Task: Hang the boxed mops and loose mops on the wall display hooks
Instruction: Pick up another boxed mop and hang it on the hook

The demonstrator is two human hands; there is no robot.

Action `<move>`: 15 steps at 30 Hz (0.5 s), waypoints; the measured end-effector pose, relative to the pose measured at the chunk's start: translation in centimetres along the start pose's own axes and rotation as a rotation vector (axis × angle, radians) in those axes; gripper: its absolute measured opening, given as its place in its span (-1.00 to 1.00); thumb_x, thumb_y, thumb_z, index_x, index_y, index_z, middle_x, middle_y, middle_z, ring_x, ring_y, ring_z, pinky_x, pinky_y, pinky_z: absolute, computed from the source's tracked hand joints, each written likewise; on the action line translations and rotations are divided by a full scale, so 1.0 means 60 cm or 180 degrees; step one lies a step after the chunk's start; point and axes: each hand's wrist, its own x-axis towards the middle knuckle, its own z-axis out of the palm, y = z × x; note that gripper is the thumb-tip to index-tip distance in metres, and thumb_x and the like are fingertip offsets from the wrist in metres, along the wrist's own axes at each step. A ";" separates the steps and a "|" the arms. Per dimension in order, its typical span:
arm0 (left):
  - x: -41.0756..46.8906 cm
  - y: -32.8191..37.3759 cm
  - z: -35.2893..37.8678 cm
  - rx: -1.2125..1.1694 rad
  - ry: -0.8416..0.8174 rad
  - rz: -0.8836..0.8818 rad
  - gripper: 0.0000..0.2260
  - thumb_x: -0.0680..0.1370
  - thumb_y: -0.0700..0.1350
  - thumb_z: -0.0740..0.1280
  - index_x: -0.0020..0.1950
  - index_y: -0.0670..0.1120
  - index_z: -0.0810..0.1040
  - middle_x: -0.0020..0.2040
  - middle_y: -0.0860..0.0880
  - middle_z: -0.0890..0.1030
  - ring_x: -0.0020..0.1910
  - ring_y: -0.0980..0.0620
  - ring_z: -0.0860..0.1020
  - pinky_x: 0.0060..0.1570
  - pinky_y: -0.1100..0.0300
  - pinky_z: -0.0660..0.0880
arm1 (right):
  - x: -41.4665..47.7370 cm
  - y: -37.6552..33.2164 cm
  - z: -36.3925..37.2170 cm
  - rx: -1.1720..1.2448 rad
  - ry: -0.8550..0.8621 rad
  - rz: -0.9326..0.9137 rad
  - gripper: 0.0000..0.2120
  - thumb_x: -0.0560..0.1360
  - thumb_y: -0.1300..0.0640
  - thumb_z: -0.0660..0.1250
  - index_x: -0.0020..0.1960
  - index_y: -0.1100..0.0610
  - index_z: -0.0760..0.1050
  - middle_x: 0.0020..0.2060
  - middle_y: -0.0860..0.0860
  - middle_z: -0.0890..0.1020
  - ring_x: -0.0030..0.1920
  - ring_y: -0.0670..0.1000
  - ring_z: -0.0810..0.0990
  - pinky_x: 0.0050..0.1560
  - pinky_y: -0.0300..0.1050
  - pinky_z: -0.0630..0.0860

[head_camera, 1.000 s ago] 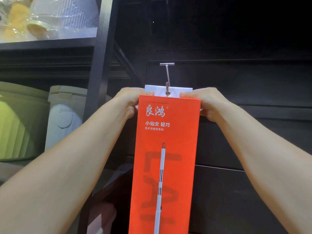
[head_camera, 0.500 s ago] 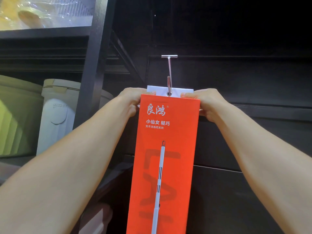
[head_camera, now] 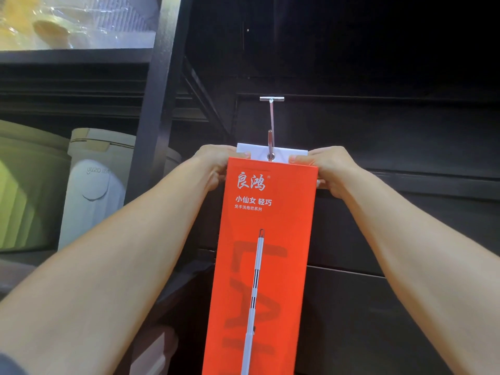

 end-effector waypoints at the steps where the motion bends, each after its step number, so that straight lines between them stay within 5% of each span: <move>1: 0.003 -0.001 -0.001 0.0035 0.0004 0.0028 -0.78 0.57 -0.15 0.50 0.19 -0.18 0.68 0.05 -0.20 0.73 -0.20 -0.03 0.71 -0.26 0.20 0.67 | 0.000 0.000 -0.001 -0.0002 -0.0011 -0.0004 -0.50 0.46 0.26 0.59 -0.39 0.09 0.28 -0.56 -0.02 0.40 -0.64 -0.08 0.42 -0.59 -0.30 0.37; 5: -0.013 0.003 -0.001 -0.0018 0.0012 0.0066 -0.82 0.56 -0.19 0.51 0.14 -0.16 0.67 -0.09 -0.17 0.73 -0.43 0.09 0.69 -0.47 0.30 0.61 | -0.006 -0.005 -0.004 -0.0146 0.0045 0.0038 -0.74 0.45 0.24 0.60 -0.24 0.16 0.51 -0.44 0.01 0.59 -0.57 -0.10 0.55 -0.49 -0.26 0.52; 6: -0.014 0.005 -0.001 -0.0048 0.0019 0.0069 -0.81 0.56 -0.19 0.51 0.15 -0.16 0.67 -0.07 -0.18 0.73 -0.38 0.06 0.70 -0.50 0.32 0.58 | -0.010 -0.007 -0.004 -0.0175 0.0072 0.0048 -0.82 0.45 0.23 0.60 -0.12 0.20 0.59 -0.33 0.05 0.66 -0.50 -0.09 0.61 -0.45 -0.24 0.56; 9: -0.019 0.011 0.000 -0.0052 0.0069 0.0033 -0.80 0.56 -0.18 0.51 0.18 -0.14 0.68 -0.03 -0.17 0.75 -0.21 0.00 0.72 -0.49 0.33 0.56 | -0.017 -0.013 -0.007 -0.0228 0.0176 0.0073 -0.65 0.48 0.20 0.59 0.23 0.21 0.64 -0.04 0.14 0.74 -0.19 0.02 0.75 -0.27 -0.13 0.65; 15: -0.035 0.029 0.001 0.0035 0.0197 0.0002 -0.73 0.60 -0.09 0.47 0.30 -0.04 0.61 0.03 -0.08 0.71 -0.06 0.03 0.71 -0.28 0.21 0.57 | -0.035 -0.032 -0.010 -0.0611 0.0175 0.0022 -0.70 0.55 0.17 0.50 0.27 0.19 0.61 0.06 0.15 0.70 -0.09 0.06 0.72 -0.17 -0.07 0.65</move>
